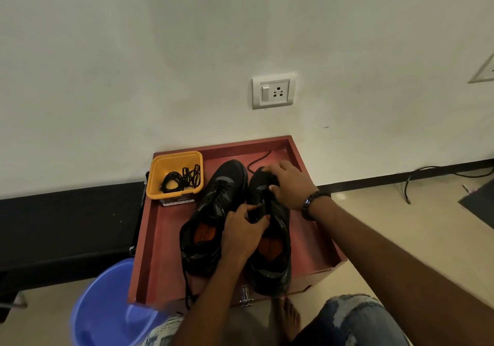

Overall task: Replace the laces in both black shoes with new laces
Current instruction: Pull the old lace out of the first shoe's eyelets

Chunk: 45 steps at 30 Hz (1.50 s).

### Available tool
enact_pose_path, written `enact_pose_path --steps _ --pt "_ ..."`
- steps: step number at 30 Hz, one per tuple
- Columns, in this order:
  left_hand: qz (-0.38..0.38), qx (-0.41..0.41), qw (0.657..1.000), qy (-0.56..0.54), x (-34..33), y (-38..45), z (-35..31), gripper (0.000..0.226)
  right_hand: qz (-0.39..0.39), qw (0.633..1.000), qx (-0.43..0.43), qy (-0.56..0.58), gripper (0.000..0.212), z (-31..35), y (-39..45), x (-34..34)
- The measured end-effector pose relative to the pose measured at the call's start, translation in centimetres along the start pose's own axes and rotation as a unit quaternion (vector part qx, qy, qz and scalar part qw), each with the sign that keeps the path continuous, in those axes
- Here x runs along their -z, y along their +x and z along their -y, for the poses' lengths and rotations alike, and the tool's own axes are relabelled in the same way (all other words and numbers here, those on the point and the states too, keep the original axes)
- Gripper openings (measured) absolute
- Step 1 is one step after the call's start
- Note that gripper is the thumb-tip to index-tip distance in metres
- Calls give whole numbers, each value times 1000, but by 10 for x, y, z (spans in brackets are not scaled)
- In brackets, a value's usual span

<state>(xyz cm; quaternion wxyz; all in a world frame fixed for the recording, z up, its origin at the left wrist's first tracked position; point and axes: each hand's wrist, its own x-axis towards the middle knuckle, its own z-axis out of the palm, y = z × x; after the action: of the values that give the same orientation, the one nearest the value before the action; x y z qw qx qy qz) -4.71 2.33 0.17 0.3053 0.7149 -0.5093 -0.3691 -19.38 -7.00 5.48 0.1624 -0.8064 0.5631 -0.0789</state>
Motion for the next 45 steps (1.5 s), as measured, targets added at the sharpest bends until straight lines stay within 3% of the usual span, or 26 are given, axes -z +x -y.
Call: enact_pose_path --steps 3,7,12,14,15,17,19,20,23,25,28,30,33,37,40,43,45 --pt "2 -1 1000 -2 -1 1 1 41 19 992 109 -57 36 14 -6 -7" --pt "3 6 1000 0 -2 2 2 41 115 973 134 -150 33 25 -2 -8" --pt "1 4 1000 3 -1 0 0 41 102 960 155 -210 21 24 0 -1" --pt "-2 1 1000 4 -1 0 1 41 54 965 156 -206 18 25 -1 5" --pt "-2 2 1000 4 -1 0 1 41 4 978 142 -154 16 26 1 11" --pt "-1 4 1000 -2 -1 0 1 43 -143 986 28 77 16 29 8 32" --pt "-8 2 1000 -5 -1 -1 2 44 -266 917 -65 290 15 27 20 53" --pt "-10 0 1000 -6 -1 -1 3 44 -284 901 -86 316 14 23 24 59" --pt "-4 2 1000 -4 0 -3 7 42 -205 944 -98 239 11 2 27 56" --pt "-2 -2 1000 -1 1 -5 11 41 -139 965 -154 162 11 -16 22 41" --pt "5 -19 1000 2 4 -9 14 37 -100 973 -195 64 36 -30 2 20" --pt "12 -44 999 22 8 -2 12 35 -76 979 -139 131 36 -24 -8 8" --pt "0 -99 993 62 13 23 4 29 44 979 -67 187 36 -9 -21 -14" --pt "45 -157 972 168 18 49 -11 34 7 974 -90 208 7 -2 -22 -27" --pt "114 -202 945 230 22 60 -21 31 -45 915 -167 365 9 -7 -20 -21" --pt "125 -236 925 271 22 66 -29 16 -100 792 -255 545 9 -17 -23 -15" --pt "128 -248 918 282 23 66 -32 12 -134 744 -285 589 11 -25 -25 -12"
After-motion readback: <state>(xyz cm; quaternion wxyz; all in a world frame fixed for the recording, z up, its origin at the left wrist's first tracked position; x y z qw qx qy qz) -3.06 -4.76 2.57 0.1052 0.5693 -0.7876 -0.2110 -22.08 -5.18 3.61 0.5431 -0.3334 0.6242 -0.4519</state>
